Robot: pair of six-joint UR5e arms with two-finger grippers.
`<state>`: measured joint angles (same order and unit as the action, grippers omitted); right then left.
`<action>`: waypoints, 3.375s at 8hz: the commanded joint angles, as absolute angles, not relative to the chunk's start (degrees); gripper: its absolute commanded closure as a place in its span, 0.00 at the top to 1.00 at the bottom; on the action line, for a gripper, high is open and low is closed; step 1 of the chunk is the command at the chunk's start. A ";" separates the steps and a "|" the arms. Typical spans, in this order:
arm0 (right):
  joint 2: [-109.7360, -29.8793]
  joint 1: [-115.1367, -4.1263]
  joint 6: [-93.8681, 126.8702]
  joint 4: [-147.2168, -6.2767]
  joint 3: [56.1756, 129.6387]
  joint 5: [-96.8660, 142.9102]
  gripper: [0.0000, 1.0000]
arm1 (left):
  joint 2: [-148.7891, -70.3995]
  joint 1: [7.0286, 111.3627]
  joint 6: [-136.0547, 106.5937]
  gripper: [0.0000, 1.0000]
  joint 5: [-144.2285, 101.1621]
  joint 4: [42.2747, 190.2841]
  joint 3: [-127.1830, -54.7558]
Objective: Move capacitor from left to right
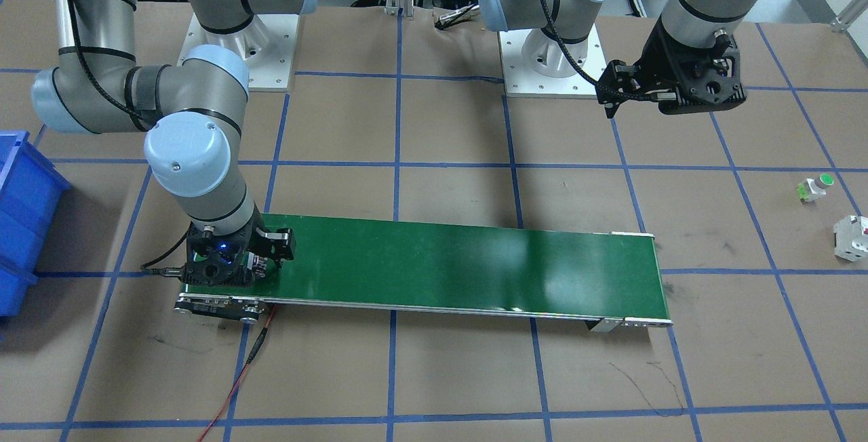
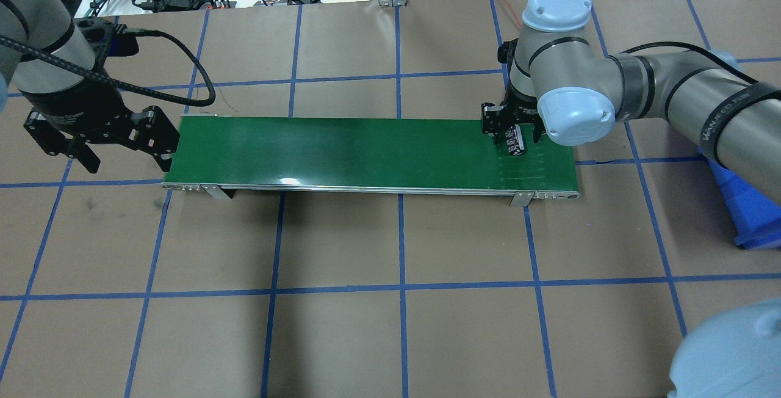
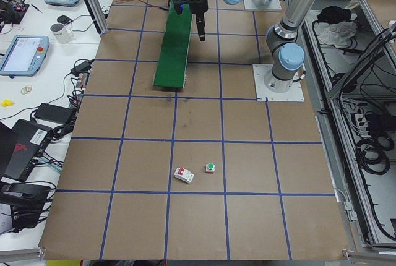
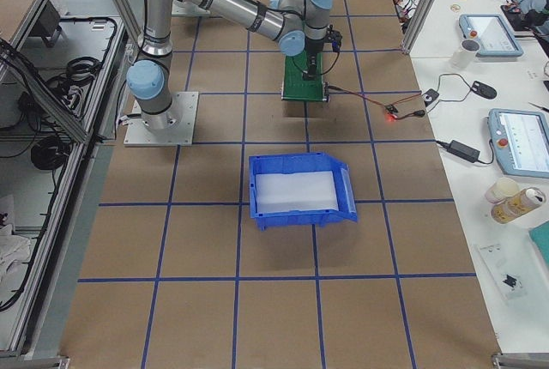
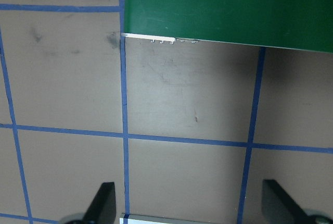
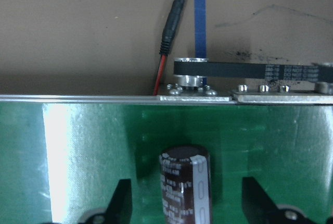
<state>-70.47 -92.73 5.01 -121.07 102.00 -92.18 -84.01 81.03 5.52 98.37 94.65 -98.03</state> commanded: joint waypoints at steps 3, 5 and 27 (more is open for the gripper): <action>-72.41 -85.37 2.56 -116.89 100.99 -92.46 0.00 | -84.37 82.97 5.45 1.00 98.79 94.39 -98.09; -74.79 -77.13 -4.08 -115.41 96.53 -93.68 0.00 | -84.37 82.97 5.45 1.00 98.96 94.39 -98.09; -84.81 -72.11 -23.67 -103.47 93.69 -93.69 1.00 | -85.08 88.40 5.89 1.00 92.12 87.48 -98.09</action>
